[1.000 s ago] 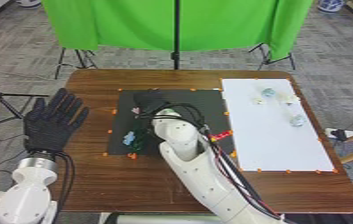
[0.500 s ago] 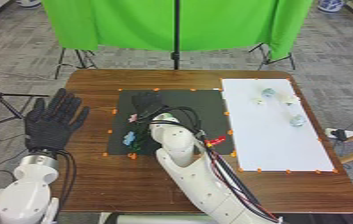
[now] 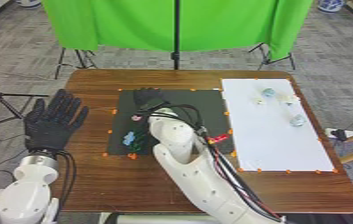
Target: Arrange flowers
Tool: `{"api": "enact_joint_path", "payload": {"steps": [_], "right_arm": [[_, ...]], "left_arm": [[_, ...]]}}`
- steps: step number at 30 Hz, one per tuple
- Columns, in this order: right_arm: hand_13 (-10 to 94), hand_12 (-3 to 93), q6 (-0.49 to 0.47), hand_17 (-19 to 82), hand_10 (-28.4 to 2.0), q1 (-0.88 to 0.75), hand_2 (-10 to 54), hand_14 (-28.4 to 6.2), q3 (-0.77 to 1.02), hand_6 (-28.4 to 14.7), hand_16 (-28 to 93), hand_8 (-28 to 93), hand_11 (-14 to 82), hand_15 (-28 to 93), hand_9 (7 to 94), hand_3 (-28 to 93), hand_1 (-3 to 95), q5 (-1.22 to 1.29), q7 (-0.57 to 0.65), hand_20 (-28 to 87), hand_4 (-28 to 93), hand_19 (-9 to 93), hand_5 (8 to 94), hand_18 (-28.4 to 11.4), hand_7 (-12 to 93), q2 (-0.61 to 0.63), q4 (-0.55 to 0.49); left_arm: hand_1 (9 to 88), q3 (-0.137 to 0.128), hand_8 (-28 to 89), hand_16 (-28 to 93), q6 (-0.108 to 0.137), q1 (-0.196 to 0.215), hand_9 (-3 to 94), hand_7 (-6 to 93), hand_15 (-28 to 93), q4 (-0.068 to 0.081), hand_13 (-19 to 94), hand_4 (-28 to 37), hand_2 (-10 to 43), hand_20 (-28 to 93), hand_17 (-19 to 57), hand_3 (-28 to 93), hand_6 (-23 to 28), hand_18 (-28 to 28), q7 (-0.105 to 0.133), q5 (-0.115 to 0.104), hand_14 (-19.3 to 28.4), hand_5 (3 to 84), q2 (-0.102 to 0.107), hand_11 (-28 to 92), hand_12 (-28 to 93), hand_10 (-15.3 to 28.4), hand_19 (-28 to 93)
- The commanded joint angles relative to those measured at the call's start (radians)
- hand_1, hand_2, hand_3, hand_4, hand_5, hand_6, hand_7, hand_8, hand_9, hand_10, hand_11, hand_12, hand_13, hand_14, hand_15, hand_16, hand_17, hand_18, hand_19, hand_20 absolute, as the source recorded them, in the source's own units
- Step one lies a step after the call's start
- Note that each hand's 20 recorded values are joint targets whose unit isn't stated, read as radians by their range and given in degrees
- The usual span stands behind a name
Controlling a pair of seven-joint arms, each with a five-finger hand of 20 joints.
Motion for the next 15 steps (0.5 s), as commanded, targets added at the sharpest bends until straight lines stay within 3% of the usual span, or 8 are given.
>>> {"api": "enact_joint_path", "payload": {"steps": [1,3,4,7,9,13,15], "right_arm": [[58,17.6,-0.096,32,-15.9,0.009,-9.5,-10.1,0.068,-4.3,38,-13,18.6,48,67.4,70,62.7,0.085,0.043,40,-28,86,65.0,-25.0,16,0.035,-0.14],[57,17.1,-0.12,32,-16.3,0.01,-9.5,-11.4,0.09,-4.3,36,-13,18.5,48,65.9,72,60.4,0.126,0.055,40,-28,85,63.6,-25.1,16,0.079,-0.189],[56,16.8,-0.122,32,-16.7,-0.007,-9.5,-12.3,0.12,-4.4,34,-13,18.5,49,65.2,74,58.6,0.095,0.039,39,-28,85,63.3,-25.3,16,0.103,-0.219],[52,16.0,-0.085,30,-18.2,-0.042,-9.5,-15.8,0.174,-4.5,23,-13,16.9,52,61.2,80,53.3,-0.051,-0.026,35,-28,82,62.9,-25.0,16,0.208,-0.291],[49,15.8,-0.085,28,-18.8,-0.068,-9.5,-17.2,0.218,-4.5,20,-13,15.8,51,57.5,81,51.6,-0.041,0.003,34,-28,79,61.7,-25.0,16,0.28,-0.336],[43,14.7,-0.206,25,-19.7,-0.158,-9.5,-18.6,0.366,-5.8,15,-12,13.8,46,50.5,81,47.6,0.032,0.024,28,-28,72,56.9,-23.9,15,0.4,-0.428],[39,14.2,-0.222,23,-20.2,-0.203,-9.5,-19.5,0.421,-6.5,13,-12,12.7,43,46.6,81,44.4,0.062,0.067,25,-28,69,54.0,-23.5,14,0.451,-0.451]], "left_arm": [[29.7,-0.014,-11,-6,0.008,0.037,44.2,18.1,46,0.0,35,-28.3,15.1,16,-5.2,75,8.3,17.4,-0.014,0.015,17.4,47.5,-0.034,26,13,15.6,44],[29.6,-0.021,-11,-6,0.006,0.047,44.1,18.1,46,-0.006,34,-28.3,15.0,16,-5.3,75,8.3,17.3,-0.02,0.026,17.3,47.4,-0.042,26,13,15.6,44],[29.6,-0.025,-11,-6,-0.007,0.052,44.0,18.1,46,-0.002,34,-28.3,15.0,16,-5.3,75,8.3,17.2,-0.021,0.036,17.2,47.5,-0.045,26,13,15.6,44],[29.7,-0.036,-11,-6,-0.014,0.063,43.4,18.1,46,-0.006,33,-28.3,14.2,16,-5.3,75,7.5,16.9,-0.017,0.042,16.8,47.7,-0.05,26,13,15.4,43],[29.7,-0.042,-11,-7,-0.019,0.073,43.0,17.7,46,-0.012,33,-28.3,14.0,16,-5.2,75,7.4,16.8,-0.015,0.046,16.5,47.8,-0.053,26,13,15.2,43],[29.7,-0.057,-11,-7,-0.028,0.093,42.6,17.3,45,-0.022,32,-28.3,13.8,16,-5.1,75,7.7,16.6,-0.016,0.061,16.2,47.2,-0.056,26,13,15.2,42],[29.7,-0.067,-11,-7,-0.025,0.105,42.4,17.2,45,-0.027,32,-28.3,13.8,16,-5.1,75,7.6,16.5,-0.016,0.061,16.1,47.2,-0.059,26,13,15.1,42]]}}
